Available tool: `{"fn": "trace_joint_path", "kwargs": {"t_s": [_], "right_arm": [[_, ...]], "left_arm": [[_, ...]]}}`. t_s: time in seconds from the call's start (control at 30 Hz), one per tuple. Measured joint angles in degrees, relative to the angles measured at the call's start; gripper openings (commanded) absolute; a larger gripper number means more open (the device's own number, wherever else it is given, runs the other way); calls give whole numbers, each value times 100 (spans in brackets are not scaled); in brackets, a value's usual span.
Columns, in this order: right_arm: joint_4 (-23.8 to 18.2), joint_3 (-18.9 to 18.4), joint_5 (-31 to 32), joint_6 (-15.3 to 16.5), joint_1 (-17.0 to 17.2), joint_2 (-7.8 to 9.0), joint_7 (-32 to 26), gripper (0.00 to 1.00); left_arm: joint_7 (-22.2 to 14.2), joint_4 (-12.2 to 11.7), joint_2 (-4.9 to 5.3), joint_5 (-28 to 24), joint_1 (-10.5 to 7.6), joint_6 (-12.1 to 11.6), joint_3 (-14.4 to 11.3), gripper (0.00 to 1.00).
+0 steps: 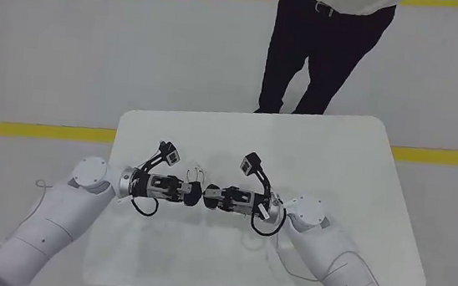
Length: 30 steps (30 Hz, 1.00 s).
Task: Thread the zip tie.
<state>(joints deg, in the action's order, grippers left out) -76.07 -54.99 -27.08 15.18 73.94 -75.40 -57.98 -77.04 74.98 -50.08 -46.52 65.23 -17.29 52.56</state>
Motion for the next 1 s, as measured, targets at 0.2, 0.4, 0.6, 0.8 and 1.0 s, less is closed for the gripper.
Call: {"fn": "trace_joint_path", "kwargs": {"t_s": [0.2,0.4,0.6,0.8,1.0], "right_arm": [[-85,25,0,-17,12,16,-4,0],[-129,57,26,-47,6,30,-6,0],[-137,83,22,-52,-3,41,10,0],[-141,94,-3,-38,-7,51,61,100],[-216,-74,17,-11,57,109,117,100]], "left_arm": [[3,-2,-10,32,-3,28,9,8],[-14,-21,-23,33,-4,27,19,3],[-40,-58,-33,41,-7,20,32,0],[-85,-85,-43,48,-14,-2,44,0],[-124,-124,-41,47,-8,-33,93,0]]}}
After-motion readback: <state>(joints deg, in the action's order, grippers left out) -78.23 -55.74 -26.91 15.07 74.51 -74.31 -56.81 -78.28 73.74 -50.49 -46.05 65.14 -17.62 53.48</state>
